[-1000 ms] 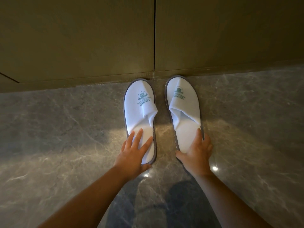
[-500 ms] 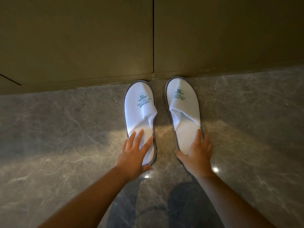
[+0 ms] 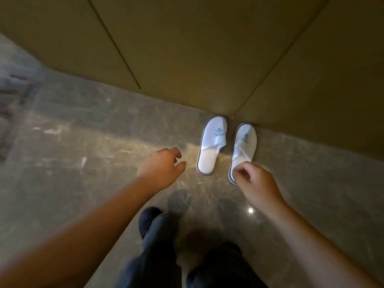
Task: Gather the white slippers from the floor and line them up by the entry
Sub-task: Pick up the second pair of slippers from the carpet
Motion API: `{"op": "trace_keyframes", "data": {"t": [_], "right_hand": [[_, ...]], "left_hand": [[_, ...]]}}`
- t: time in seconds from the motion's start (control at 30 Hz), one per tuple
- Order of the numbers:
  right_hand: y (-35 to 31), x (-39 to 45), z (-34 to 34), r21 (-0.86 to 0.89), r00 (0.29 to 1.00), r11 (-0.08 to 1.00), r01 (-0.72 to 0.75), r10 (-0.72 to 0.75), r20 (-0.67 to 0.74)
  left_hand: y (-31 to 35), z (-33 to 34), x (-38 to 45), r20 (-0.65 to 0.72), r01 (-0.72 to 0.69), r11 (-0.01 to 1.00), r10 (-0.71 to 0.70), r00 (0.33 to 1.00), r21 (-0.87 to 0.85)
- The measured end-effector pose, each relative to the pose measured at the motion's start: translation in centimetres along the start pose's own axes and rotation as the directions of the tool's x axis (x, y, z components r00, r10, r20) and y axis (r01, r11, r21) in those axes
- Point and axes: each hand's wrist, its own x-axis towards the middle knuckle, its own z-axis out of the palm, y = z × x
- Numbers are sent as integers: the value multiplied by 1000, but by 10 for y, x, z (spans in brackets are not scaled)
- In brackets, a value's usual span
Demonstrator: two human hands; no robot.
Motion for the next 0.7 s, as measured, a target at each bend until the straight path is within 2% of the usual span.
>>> {"op": "trace_keyframes", "data": {"t": [0.2,0.4,0.53,0.7], "right_hand": [[-192,-88,-78,113,969,971,211,-223,107],[-363,-153,-78,268,889,894,358,-414,194],[-447,-186,-49,326,818,834,446,-527,230],[-510,-204,-21,362,761,793,490,-592,267]], "left_hand": [[25,-175,-153,-154,146,962,-184,971,-229],[6,-284,-281,-310,215,842,-403,861,-495],[-30,-325,-336,-388,168,747,-507,770,-643],[-84,-383,-373,-447,78,665,-579,682,-743]]}}
